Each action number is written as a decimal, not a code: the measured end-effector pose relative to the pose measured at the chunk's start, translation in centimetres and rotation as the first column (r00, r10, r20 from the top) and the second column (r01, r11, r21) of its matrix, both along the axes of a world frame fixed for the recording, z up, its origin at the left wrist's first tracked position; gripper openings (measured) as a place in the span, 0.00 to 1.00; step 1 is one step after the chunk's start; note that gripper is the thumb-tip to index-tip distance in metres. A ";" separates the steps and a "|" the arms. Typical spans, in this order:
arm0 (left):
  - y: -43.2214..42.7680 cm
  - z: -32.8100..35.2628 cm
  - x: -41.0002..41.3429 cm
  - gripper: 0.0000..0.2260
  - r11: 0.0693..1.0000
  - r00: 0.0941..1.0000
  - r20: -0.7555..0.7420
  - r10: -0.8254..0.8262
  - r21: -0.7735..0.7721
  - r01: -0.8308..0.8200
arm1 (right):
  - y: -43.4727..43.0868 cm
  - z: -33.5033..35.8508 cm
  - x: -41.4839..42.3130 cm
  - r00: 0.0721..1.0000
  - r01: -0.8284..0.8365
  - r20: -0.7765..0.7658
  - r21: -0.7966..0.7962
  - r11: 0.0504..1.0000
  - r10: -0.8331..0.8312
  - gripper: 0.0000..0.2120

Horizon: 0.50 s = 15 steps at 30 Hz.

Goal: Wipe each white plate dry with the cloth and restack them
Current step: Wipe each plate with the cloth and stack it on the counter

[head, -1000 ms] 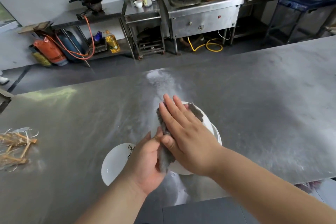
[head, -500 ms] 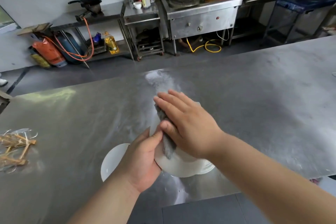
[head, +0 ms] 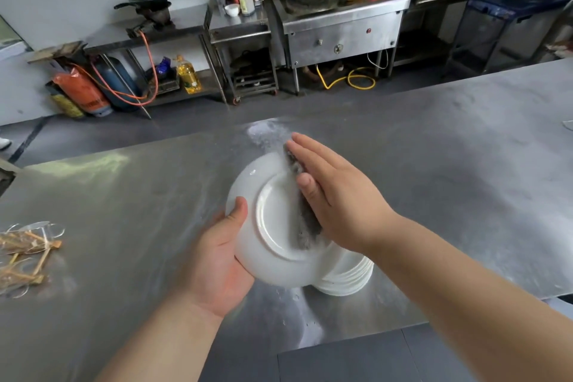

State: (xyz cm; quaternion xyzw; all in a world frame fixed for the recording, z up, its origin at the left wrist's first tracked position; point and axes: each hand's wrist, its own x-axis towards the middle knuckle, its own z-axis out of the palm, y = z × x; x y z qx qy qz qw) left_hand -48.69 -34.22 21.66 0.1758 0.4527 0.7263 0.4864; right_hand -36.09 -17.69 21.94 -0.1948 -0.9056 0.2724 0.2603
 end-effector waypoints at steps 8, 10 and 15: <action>0.2 -1.7 1.5 0.21 0.996 0.993 0.095 -0.076 0.050 0.071 | -1.9 -3.7 1.1 0.889 0.318 -0.125 -0.524 0.790 -0.441 0.19; 0.0 -1.7 1.1 0.22 0.989 0.983 0.119 -0.141 0.057 0.135 | -0.1 -2.1 0.9 0.916 0.296 -0.125 -0.429 0.853 -0.380 0.19; 0.2 -0.3 0.0 0.24 0.986 0.979 0.113 -0.168 0.013 0.168 | 1.7 1.6 0.4 0.999 -0.032 0.016 -0.016 0.999 0.033 0.20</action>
